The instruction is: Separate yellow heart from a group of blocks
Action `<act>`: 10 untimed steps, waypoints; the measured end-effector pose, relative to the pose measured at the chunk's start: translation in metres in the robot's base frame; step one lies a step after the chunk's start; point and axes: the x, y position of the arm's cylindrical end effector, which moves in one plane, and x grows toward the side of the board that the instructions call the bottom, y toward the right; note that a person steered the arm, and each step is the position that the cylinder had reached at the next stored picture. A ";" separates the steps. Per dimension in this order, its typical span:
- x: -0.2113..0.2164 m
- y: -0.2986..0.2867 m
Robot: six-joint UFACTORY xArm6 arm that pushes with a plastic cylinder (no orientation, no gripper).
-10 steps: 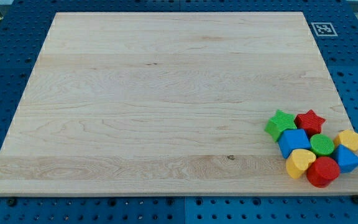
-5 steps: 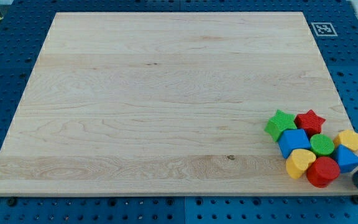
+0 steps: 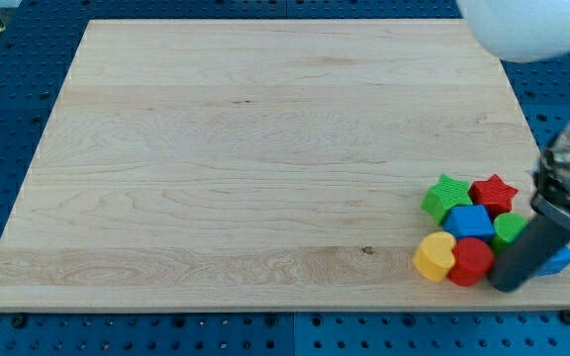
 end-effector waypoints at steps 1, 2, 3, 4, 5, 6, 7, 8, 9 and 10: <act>-0.023 -0.011; -0.020 -0.011; -0.004 -0.011; 0.010 -0.013; 0.010 -0.020; 0.010 -0.020; 0.010 -0.036; 0.004 -0.058; -0.002 -0.083; -0.015 -0.105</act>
